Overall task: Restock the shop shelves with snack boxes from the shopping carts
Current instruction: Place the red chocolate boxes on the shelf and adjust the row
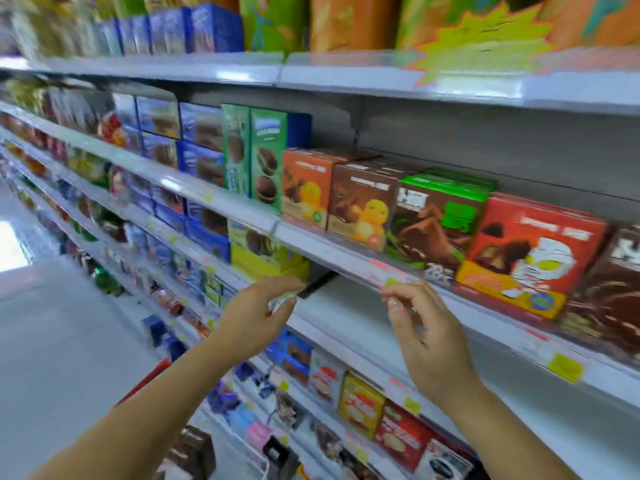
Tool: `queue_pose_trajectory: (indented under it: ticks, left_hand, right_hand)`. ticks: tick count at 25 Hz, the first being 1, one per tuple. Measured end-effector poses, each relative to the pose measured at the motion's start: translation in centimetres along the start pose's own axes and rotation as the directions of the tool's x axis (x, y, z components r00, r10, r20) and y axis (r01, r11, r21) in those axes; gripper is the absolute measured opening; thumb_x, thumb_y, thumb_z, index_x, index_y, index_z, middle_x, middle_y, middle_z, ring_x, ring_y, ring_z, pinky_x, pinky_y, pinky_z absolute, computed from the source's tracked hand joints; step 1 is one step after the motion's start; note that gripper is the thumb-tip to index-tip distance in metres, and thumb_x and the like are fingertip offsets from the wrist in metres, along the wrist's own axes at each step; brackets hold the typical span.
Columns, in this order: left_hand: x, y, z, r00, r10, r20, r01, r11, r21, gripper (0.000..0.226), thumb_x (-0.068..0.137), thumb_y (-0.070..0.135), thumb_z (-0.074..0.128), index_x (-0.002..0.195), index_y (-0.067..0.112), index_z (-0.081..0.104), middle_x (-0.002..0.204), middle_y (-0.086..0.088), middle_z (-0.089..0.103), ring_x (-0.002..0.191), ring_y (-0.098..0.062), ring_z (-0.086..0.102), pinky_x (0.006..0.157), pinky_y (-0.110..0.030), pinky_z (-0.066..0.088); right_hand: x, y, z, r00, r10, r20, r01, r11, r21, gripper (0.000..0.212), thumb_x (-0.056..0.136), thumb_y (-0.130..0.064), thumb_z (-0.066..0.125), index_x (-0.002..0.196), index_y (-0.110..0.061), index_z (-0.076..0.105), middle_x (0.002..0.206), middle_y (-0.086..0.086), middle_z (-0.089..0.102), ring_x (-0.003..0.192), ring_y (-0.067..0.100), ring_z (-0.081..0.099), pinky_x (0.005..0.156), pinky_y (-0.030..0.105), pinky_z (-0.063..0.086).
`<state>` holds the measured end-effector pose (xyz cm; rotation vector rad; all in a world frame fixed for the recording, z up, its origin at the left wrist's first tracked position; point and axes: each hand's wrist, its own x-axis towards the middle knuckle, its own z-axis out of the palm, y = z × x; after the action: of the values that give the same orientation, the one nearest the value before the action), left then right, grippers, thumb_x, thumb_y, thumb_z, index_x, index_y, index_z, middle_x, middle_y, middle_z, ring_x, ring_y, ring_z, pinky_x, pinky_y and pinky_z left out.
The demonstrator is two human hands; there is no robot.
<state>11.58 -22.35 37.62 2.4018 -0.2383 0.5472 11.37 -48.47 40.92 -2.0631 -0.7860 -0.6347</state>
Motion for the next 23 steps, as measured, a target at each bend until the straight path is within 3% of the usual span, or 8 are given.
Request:
queue_pose_trajectory:
  ticks: [3,5,8,12,16,19,21,23]
  left_hand:
    - [1.1,-3.5,-3.2,1.000,0.018,0.017,-0.018,1.000,0.010,0.032,0.101,0.033,0.051,0.133,0.036,0.056,0.140,0.016,0.053,0.113,-0.011,0.057,0.075,-0.005,0.043]
    - [2.7,-3.6,-4.4,0.995,0.084,0.059,-0.084,0.996,-0.006,0.036,0.101,0.035,0.049,0.137,0.035,0.054,0.143,0.018,0.048,0.122,-0.009,0.052,0.092,-0.021,0.048]
    - [5.0,-2.5,-5.2,0.983,0.170,0.067,-0.170,0.985,-0.015,0.039,0.101,0.033,0.050,0.140,0.033,0.051,0.146,0.018,0.046,0.136,-0.003,0.039,0.108,-0.021,0.034]
    - [7.2,-0.2,-4.7,0.970,0.239,0.050,-0.237,0.971,-0.039,0.039,0.100,0.037,0.051,0.139,0.036,0.051,0.145,0.021,0.046,0.133,-0.001,0.042,0.104,-0.019,0.036]
    - [7.8,0.7,-3.1,0.963,0.259,0.069,-0.252,0.963,-0.095,0.035,0.098,0.040,0.052,0.133,0.042,0.056,0.136,0.028,0.049,0.124,0.003,0.047,0.094,-0.012,0.038]
    - [7.3,-0.1,-1.7,0.959,0.256,0.122,-0.239,0.962,-0.135,0.028,0.098,0.036,0.054,0.124,0.043,0.062,0.128,0.031,0.052,0.113,0.007,0.050,0.083,-0.003,0.036]
    - [6.2,-2.1,-1.0,0.967,0.204,0.154,-0.179,0.971,-0.161,0.022,0.099,0.033,0.055,0.115,0.043,0.065,0.123,0.032,0.053,0.112,0.008,0.050,0.080,-0.001,0.037]
    - [4.4,-6.3,-0.9,0.974,0.089,0.206,-0.052,0.983,-0.176,0.019,0.099,0.033,0.054,0.107,0.045,0.066,0.122,0.030,0.056,0.113,0.005,0.053,0.085,-0.004,0.038]
  right_hand:
    - [2.4,-2.0,5.3,0.996,0.036,0.079,-0.038,0.999,0.020,0.022,0.101,-0.028,0.047,0.105,-0.050,0.049,0.106,-0.024,0.052,0.091,0.000,0.054,0.071,0.016,0.044]
    - [4.1,-2.6,6.9,0.988,0.107,0.109,-0.111,0.993,0.027,0.024,0.101,-0.024,0.047,0.109,-0.047,0.050,0.107,-0.025,0.051,0.096,-0.006,0.051,0.074,0.009,0.041]
    - [5.9,-2.4,6.6,0.975,0.191,0.114,-0.194,0.981,0.021,0.025,0.101,-0.028,0.045,0.120,-0.044,0.050,0.115,-0.021,0.050,0.100,-0.008,0.049,0.077,0.004,0.036]
    - [6.2,-1.9,4.2,0.968,0.236,0.089,-0.232,0.971,-0.061,0.027,0.102,-0.032,0.044,0.126,-0.041,0.051,0.121,-0.026,0.045,0.111,-0.003,0.048,0.083,0.004,0.035]
    - [6.1,-1.5,3.2,0.968,0.227,0.103,-0.216,0.970,-0.113,0.027,0.101,-0.032,0.044,0.127,-0.036,0.053,0.122,-0.025,0.045,0.112,-0.001,0.048,0.094,0.022,0.042]
    - [5.7,-0.9,4.1,0.959,0.251,0.130,-0.236,0.964,-0.119,0.029,0.102,-0.029,0.044,0.129,-0.032,0.053,0.120,-0.020,0.046,0.106,-0.008,0.044,0.092,0.018,0.039]
    - [5.3,-0.5,6.1,0.948,0.261,0.182,-0.246,0.964,-0.102,0.028,0.101,-0.026,0.044,0.127,-0.032,0.053,0.121,-0.020,0.047,0.105,-0.016,0.041,0.091,0.013,0.036]
    - [5.3,-0.8,9.3,0.924,0.271,0.269,-0.257,0.962,-0.086,0.026,0.101,-0.026,0.044,0.123,-0.037,0.053,0.117,-0.027,0.045,0.106,-0.011,0.044,0.092,0.018,0.040]
